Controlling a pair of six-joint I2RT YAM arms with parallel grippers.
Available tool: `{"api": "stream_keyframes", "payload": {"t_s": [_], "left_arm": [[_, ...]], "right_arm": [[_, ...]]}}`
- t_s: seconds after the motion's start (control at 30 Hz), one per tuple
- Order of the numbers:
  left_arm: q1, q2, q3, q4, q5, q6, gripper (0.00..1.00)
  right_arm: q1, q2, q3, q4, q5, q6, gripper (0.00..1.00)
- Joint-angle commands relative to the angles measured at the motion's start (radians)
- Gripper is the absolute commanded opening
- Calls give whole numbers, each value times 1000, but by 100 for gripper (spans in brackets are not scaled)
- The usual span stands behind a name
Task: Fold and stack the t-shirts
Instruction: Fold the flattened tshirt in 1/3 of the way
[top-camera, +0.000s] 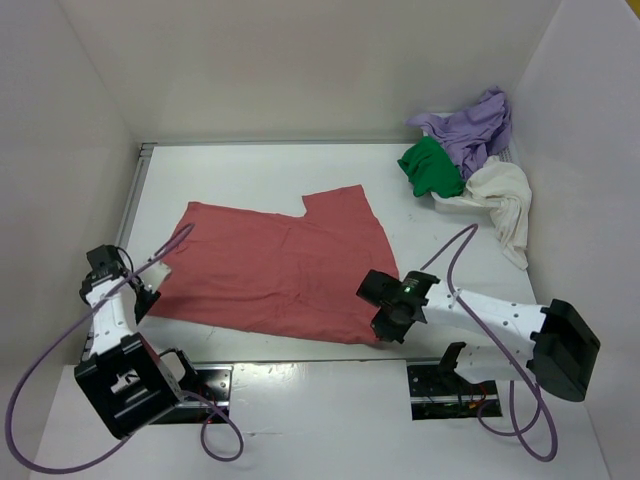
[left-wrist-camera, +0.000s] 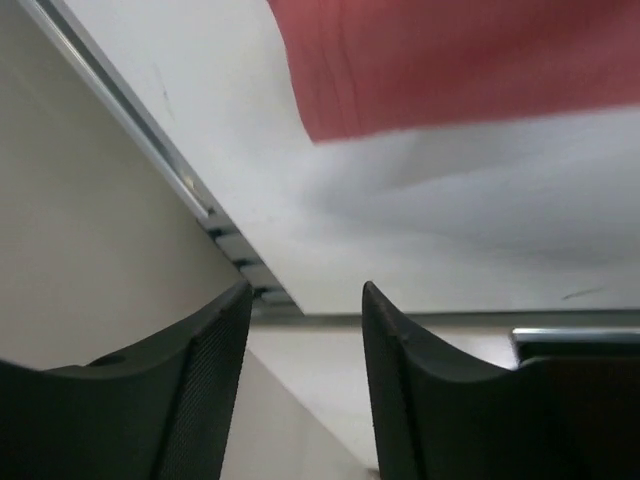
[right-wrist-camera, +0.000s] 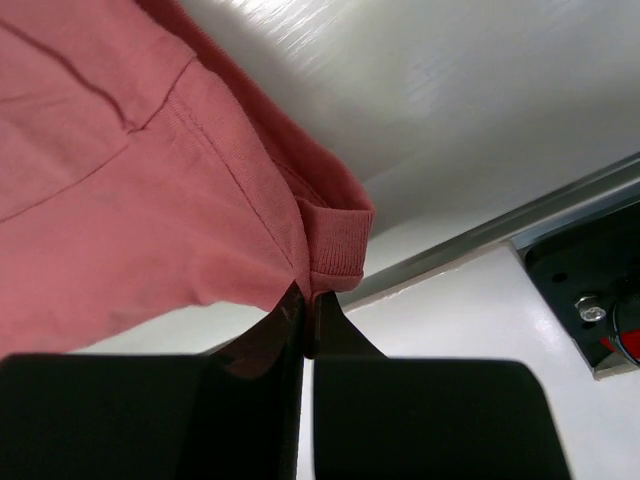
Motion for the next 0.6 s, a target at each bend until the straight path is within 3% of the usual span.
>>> {"api": "stream_keyframes", "payload": {"t_s": [0.0, 0.17, 0.37, 0.57], "left_arm": [[7, 74, 110, 48, 154, -102, 57], [7, 217, 187, 66, 325, -216, 68], [7, 434, 228, 77, 427, -276, 69], [7, 457, 194, 113, 365, -276, 68]], "right_arm": [[7, 43, 42, -49, 31, 53, 0], [7, 75, 61, -49, 50, 53, 0], [7, 75, 61, -49, 59, 53, 0], [7, 55, 70, -58, 70, 62, 0]]}}
